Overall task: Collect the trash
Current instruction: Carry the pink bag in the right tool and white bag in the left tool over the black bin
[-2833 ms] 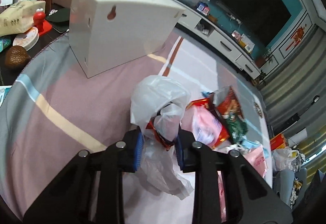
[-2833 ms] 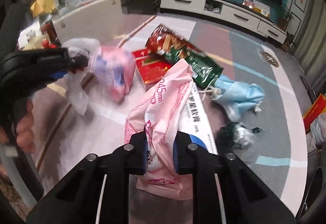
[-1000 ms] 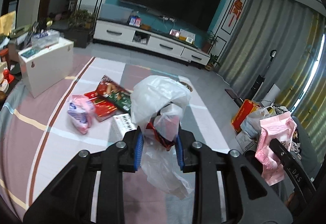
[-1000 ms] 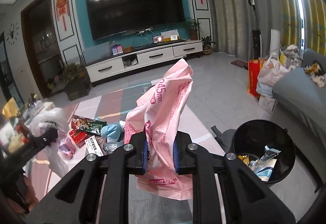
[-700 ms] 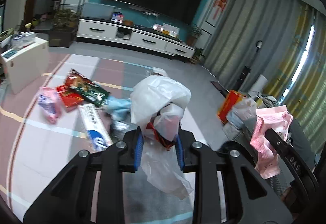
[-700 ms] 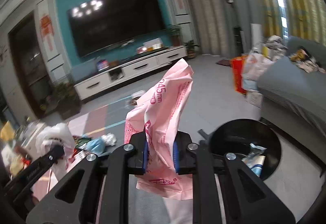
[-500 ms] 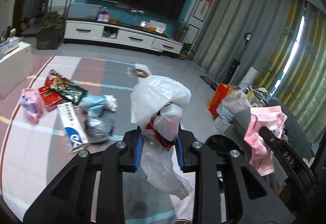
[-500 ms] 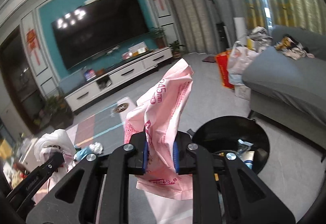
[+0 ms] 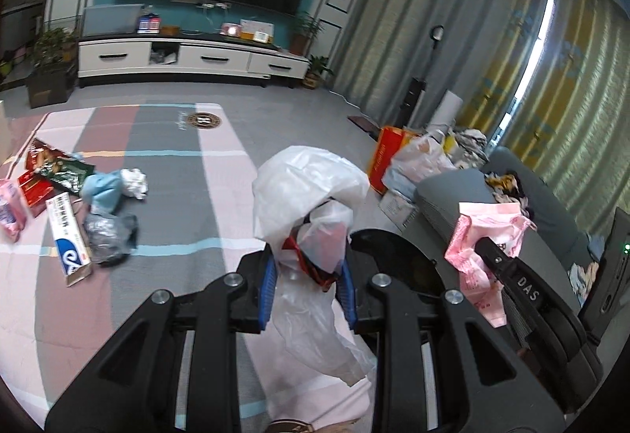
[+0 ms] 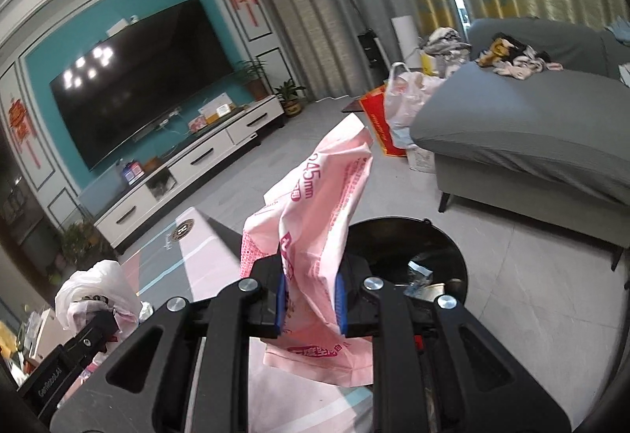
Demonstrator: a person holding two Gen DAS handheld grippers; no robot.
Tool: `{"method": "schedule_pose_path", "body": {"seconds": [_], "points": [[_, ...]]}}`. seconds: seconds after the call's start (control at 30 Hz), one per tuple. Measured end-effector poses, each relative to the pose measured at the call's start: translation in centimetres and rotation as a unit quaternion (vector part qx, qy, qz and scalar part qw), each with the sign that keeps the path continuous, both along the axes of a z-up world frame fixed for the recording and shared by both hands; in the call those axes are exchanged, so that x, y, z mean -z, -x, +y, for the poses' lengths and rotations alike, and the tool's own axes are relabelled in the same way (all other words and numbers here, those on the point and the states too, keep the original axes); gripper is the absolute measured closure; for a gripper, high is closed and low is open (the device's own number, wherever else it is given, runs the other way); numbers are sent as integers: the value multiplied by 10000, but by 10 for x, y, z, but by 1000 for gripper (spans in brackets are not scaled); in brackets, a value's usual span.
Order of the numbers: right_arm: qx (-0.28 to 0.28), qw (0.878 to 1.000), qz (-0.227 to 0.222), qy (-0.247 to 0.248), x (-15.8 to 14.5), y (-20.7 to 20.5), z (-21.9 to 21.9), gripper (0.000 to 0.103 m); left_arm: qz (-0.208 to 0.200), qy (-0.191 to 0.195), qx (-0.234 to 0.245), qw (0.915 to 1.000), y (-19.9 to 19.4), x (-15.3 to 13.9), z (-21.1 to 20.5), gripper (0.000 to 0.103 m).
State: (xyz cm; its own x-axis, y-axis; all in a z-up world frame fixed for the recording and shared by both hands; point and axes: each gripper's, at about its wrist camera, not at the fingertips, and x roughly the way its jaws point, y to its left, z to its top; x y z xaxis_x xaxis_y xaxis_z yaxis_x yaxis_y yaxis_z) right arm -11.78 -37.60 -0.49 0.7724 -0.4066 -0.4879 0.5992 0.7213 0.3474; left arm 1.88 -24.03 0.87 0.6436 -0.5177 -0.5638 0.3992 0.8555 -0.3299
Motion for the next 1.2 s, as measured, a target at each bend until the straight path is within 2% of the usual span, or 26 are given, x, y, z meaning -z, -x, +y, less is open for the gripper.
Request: {"method": "schedule_pose_path", "body": {"seconds": [0.5, 0.73, 0.97, 1.2], "points": [[494, 9968, 152, -615, 33, 13, -44, 83, 342, -339, 711, 9963, -1, 27, -76, 75], [619, 9921, 226, -1071, 53, 10, -60, 83, 529, -555, 862, 9933, -7, 44, -99, 75], [758, 9886, 288, -1272, 61, 8, -69, 83, 780, -647, 903, 9907, -14, 59, -113, 74], [895, 9837, 454, -1489, 74, 6, -80, 83, 819, -731, 961, 9893, -17, 64, -127, 74]]}}
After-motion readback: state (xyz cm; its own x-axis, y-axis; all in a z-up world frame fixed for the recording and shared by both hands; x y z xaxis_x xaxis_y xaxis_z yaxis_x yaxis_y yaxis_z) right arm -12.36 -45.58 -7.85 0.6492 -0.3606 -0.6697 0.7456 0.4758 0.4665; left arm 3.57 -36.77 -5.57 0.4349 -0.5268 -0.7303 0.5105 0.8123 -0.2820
